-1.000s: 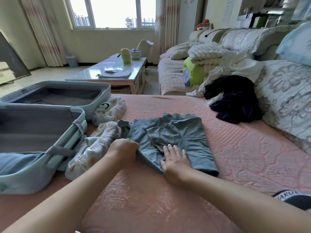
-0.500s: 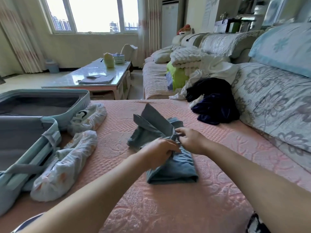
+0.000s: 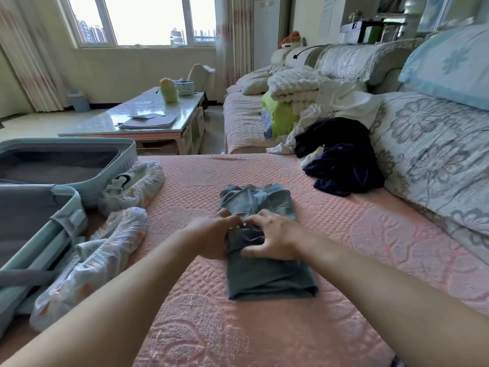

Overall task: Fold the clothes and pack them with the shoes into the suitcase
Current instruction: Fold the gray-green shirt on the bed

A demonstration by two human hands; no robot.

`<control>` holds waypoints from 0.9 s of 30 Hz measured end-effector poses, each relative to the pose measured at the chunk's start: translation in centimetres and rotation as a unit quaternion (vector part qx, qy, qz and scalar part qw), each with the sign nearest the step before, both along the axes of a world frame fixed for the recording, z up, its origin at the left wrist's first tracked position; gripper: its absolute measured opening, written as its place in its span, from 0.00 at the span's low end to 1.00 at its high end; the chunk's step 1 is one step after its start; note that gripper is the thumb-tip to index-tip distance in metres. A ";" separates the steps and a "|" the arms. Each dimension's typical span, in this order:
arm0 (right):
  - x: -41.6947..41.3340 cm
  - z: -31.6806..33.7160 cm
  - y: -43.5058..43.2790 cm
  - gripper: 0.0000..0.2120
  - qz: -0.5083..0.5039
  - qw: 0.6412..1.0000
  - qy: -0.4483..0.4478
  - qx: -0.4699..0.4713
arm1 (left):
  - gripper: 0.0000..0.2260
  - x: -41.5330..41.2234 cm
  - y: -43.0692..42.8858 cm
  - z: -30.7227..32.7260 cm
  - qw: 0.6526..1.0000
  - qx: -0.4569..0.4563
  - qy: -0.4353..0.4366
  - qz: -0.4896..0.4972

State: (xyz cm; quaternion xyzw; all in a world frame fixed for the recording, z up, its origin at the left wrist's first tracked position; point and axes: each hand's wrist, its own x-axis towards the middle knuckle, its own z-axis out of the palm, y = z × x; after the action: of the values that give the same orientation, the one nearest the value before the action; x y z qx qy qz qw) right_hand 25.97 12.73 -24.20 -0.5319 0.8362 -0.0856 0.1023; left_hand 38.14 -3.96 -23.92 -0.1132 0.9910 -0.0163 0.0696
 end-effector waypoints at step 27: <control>-6.3 0.8 1.6 0.16 -0.280 0.959 0.045 -0.028 | 0.26 -5.6 2.0 -2.2 0.992 0.126 -0.006 0.000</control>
State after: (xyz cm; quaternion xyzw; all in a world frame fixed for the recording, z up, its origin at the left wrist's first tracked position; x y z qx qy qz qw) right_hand 19.69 14.35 -23.44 -0.2826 0.9526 -0.1100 0.0216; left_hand 32.59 -2.00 -26.10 -0.1033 0.9847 0.1082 0.0893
